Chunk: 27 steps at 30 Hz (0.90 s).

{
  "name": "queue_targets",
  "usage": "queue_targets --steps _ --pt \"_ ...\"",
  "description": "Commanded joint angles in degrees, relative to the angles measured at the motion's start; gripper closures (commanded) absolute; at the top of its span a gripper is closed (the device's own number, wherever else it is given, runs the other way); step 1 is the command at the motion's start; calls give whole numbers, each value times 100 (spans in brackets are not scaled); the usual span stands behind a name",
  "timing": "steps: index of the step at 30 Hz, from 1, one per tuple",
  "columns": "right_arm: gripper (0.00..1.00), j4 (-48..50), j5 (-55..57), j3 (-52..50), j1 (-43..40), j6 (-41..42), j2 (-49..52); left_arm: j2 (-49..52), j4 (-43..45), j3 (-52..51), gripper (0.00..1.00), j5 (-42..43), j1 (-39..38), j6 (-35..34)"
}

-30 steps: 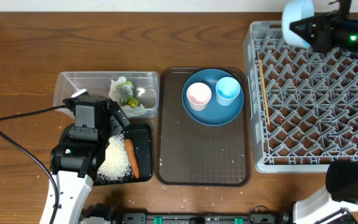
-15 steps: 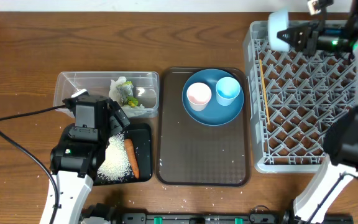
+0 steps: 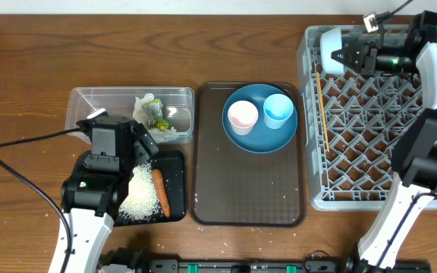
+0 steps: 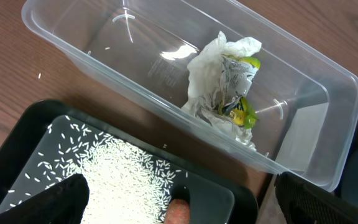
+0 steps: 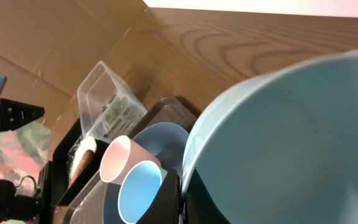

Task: Sort waste into correct bins and load items into the dishwasher rack
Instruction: 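Lower the bowl into the rack and open the right gripper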

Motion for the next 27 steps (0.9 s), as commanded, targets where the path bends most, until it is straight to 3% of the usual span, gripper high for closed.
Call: queue_targets --steps 1,14,27 --pt "99 -105 199 85 -131 -107 37 -52 -15 59 2 -109 24 35" --pt "99 -520 914 68 -278 -55 37 -52 -15 59 2 -109 24 35" --pt "99 -811 1436 68 -688 634 35 -52 -15 59 2 -109 24 35"
